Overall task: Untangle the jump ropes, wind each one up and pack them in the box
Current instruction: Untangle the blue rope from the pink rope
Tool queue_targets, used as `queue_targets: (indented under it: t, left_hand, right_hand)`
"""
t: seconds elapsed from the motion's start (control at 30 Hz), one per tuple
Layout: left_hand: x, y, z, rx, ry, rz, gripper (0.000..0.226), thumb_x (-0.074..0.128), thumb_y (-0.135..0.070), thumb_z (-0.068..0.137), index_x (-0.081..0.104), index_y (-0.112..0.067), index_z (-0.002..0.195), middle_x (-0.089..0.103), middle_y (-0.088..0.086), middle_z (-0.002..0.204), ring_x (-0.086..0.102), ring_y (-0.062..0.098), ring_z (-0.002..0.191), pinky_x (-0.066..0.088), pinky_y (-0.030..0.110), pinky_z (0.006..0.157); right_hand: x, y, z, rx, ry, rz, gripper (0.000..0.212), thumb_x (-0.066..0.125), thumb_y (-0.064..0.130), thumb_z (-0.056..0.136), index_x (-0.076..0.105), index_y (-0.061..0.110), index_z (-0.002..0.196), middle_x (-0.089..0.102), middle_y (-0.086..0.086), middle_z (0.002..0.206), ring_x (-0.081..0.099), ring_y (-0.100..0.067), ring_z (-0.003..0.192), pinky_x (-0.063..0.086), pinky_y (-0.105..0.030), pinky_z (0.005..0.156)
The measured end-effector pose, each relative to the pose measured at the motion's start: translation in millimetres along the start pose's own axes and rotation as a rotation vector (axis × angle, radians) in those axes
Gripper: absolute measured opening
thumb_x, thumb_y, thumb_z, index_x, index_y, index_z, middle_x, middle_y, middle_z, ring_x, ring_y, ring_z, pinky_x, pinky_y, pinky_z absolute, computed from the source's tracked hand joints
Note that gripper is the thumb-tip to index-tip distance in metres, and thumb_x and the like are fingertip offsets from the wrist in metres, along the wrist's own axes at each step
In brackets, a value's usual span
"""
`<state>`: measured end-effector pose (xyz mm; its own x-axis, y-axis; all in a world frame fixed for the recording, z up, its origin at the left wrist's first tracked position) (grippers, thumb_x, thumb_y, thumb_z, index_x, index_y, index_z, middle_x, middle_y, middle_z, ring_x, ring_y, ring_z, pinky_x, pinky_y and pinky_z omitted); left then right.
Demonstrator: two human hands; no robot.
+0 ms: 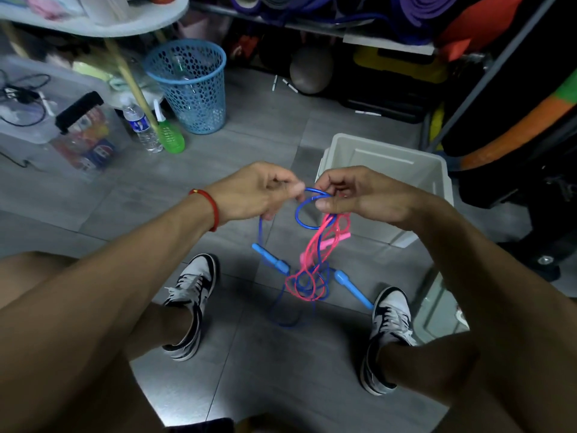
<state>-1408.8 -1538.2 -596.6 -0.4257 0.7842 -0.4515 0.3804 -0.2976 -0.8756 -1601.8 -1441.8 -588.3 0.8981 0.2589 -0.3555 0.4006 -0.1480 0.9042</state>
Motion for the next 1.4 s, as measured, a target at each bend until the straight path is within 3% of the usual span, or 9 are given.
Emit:
queue_targets:
  t: [0.13,0.33,0.47,0.67,0.77,0.87,1.0,1.17,1.4]
  left_hand:
    - [-11.5,-3.4,4.5,0.09,-0.162,0.057,0.032,0.054,-0.034,0.101,0.062,-0.016,0.075,0.041,0.002,0.053,0.039,0.015,0.049,0.037,0.024,0.051]
    - [-40.6,-3.3,3.7,0.113,-0.551,-0.106,0.033,0.054,-0.031,0.098,0.059,-0.02,0.068,0.042,-0.001,0.05,0.041,0.015,0.043,0.039,0.026,0.05]
    - [-72.8,11.8,-1.2,-0.039,-0.806,0.231,0.034,0.051,-0.039,0.095,0.067,-0.016,0.076,0.058,0.003,0.065,0.053,0.023,0.065,0.044,0.034,0.066]
    - [-58.1,40.6,-2.6,-0.495,-0.269,0.808,0.027,0.05,-0.029,0.084,0.067,-0.024,0.105,0.065,0.014,0.122,0.058,0.038,0.115,0.044,0.048,0.104]
    - [-20.4,22.3,2.9,-0.264,-0.098,0.325,0.039,0.058,-0.007,0.088,0.059,-0.02,0.124,0.063,0.008,0.13,0.058,0.025,0.122,0.045,0.036,0.105]
    - [11.1,-2.8,2.4,-0.027,0.068,0.016,0.022,0.057,-0.014,0.099,0.06,-0.014,0.121,0.073,0.011,0.098,0.067,0.012,0.095,0.049,0.029,0.091]
    - [-10.5,4.0,1.5,0.041,-0.129,0.486,0.027,0.047,-0.029,0.105,0.062,-0.019,0.085,0.054,-0.004,0.06,0.055,0.021,0.062,0.043,0.031,0.066]
    - [-75.6,25.7,-6.1,-0.187,-0.471,0.998,0.026,0.043,-0.037,0.103,0.058,-0.021,0.09,0.063,0.019,0.096,0.062,0.042,0.095,0.048,0.046,0.082]
    - [-127.0,85.8,5.3,-0.583,-0.374,0.973,0.038,0.052,-0.029,0.09,0.063,-0.014,0.124,0.06,0.02,0.12,0.059,0.044,0.108,0.049,0.052,0.098]
  right_hand:
    - [-8.1,-9.6,2.5,0.04,-0.104,-0.034,0.02,0.058,0.024,0.101,0.069,0.01,0.092,0.06,0.0,0.08,0.054,-0.012,0.078,0.042,-0.028,0.079]
    - [-31.0,-41.9,-0.4,0.125,-0.256,-0.773,0.018,0.066,0.026,0.092,0.068,0.011,0.084,0.063,-0.006,0.079,0.059,-0.029,0.081,0.041,-0.031,0.071]
    - [-46.6,-43.2,-5.4,0.238,-0.42,-0.62,0.025,0.058,0.034,0.098,0.067,0.023,0.077,0.07,-0.001,0.08,0.066,-0.019,0.078,0.042,-0.027,0.07]
    - [-28.0,-1.8,-8.0,-0.122,-0.424,-0.563,0.024,0.052,0.033,0.101,0.068,0.023,0.087,0.058,0.013,0.065,0.054,-0.007,0.062,0.042,-0.025,0.065]
    - [-8.1,13.1,-0.8,-0.234,-0.407,-0.681,0.027,0.051,0.039,0.102,0.068,0.021,0.089,0.058,0.008,0.069,0.051,-0.009,0.068,0.039,-0.028,0.068]
    - [3.6,14.1,7.1,-0.215,-0.412,-0.769,0.037,0.046,0.053,0.097,0.064,0.022,0.088,0.047,0.01,0.061,0.048,-0.017,0.067,0.044,-0.035,0.065]
    - [0.1,-12.4,8.8,0.014,-0.272,-0.891,0.031,0.059,0.045,0.095,0.064,0.018,0.08,0.063,-0.006,0.079,0.058,-0.032,0.083,0.047,-0.037,0.074]
    - [-15.9,-81.9,-14.2,0.478,-0.012,-0.932,0.012,0.058,0.023,0.095,0.065,0.017,0.087,0.065,-0.013,0.112,0.062,-0.034,0.108,0.041,-0.03,0.081]
    - [-34.4,-23.9,-10.5,0.082,-0.539,-0.659,0.025,0.047,0.018,0.102,0.069,0.015,0.113,0.065,-0.003,0.092,0.063,-0.022,0.075,0.045,-0.024,0.07]
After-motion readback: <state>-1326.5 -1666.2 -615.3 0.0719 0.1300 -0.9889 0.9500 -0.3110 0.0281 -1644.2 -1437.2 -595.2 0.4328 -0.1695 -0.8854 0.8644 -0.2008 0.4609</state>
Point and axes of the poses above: each hand's wrist, its own z-axis towards the middle knuckle, its own x-axis out of the palm, y = z × x, the point moved 2 cm from there along z, towards the middle knuckle
